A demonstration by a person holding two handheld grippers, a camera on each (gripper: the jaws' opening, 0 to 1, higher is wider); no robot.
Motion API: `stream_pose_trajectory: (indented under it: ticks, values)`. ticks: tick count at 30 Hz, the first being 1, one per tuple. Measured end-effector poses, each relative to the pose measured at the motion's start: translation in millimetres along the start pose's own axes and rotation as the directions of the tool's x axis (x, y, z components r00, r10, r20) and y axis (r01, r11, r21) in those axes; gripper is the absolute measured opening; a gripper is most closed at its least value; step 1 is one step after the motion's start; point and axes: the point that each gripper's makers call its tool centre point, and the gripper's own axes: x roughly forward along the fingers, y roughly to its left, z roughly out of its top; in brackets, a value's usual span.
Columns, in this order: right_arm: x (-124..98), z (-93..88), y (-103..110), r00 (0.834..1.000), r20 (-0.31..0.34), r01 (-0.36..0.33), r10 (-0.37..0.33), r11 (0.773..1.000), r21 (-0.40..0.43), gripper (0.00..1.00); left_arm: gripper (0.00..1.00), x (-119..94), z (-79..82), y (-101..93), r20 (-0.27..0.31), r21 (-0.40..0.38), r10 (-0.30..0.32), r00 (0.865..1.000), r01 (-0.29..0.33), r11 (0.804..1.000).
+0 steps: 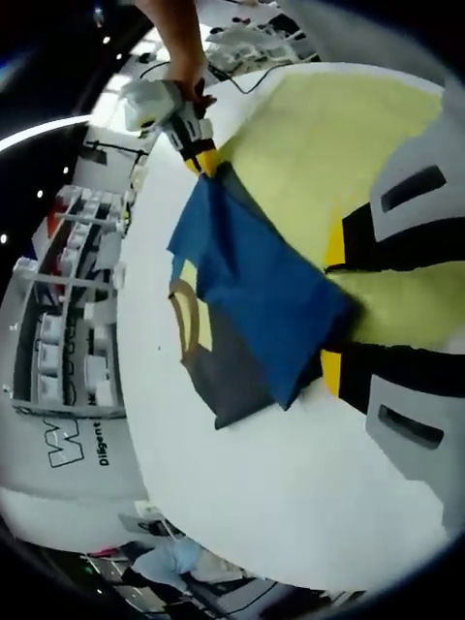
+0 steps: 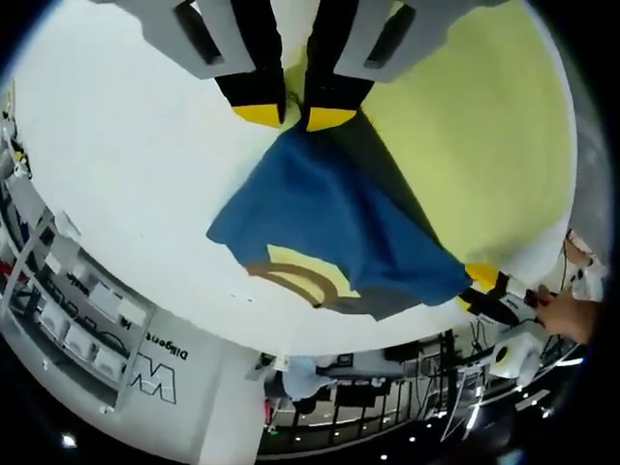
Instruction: Fold the garment on the visible template until the final outline fits inside the template.
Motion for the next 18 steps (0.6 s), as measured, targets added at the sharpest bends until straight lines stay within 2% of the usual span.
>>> stream_pose_trajectory:
  ticks: [3, 5, 7, 8, 9, 12, 15, 16, 18]
  values:
    - [0, 0.9, -4, 1.000, 0.008, 0.003, -0.004, 0.998, 0.057, 0.00, 0.14, 3, 0.9, 2.0, -0.005, -0.027, -0.002, 1.000, 0.002, 1.000]
    - [-1, -0.7, -7, 1.000, 0.008, 0.015, -0.016, 0.989, 0.148, 0.00, 0.10, 5, 0.9, 2.6, -0.012, -0.029, -0.003, 1.000, 0.003, 1.000]
    - [-2, -2.4, -11, 0.999, 0.012, 0.025, -0.029, 0.970, 0.240, 0.00, 0.01, 4, 4.5, 3.1, -0.005, -0.022, 0.000, 1.000, -0.001, 1.000]
    - [-2, -4.0, -13, 0.999, 0.016, 0.025, -0.032, 0.953, 0.301, 0.00, 0.01, 4, 13.1, 3.4, 0.029, -0.018, 0.003, 1.000, -0.002, 1.000]
    - [-3, -5.8, -15, 0.999, 0.017, 0.027, -0.035, 0.941, 0.337, 0.00, 0.00, 3, 13.9, 1.2, 0.029, -0.023, -0.006, 1.000, 0.006, 1.000]
    - [-1, -14.4, -19, 0.999, 0.005, 0.041, -0.046, 0.933, 0.358, 0.00, 0.00, 4, 20.4, -2.0, 0.038, -0.011, -0.015, 0.999, 0.016, 1.000]
    - [-1, -16.4, -18, 0.999, 0.005, 0.044, -0.049, 0.931, 0.363, 0.00, 0.00, 5, 18.9, -4.2, 0.022, 0.021, -0.013, 1.000, 0.013, 1.000]
    - [-1, -17.1, -18, 0.999, 0.003, 0.047, -0.051, 0.932, 0.360, 0.00, 0.00, 5, 17.2, -4.3, 0.014, 0.013, -0.015, 1.000, 0.015, 1.000]
    - [-1, -21.5, -18, 0.998, -0.019, 0.061, -0.058, 0.937, 0.345, 0.01, 0.00, 4, 6.1, -9.8, -0.040, -0.087, -0.025, 0.999, 0.021, 0.996]
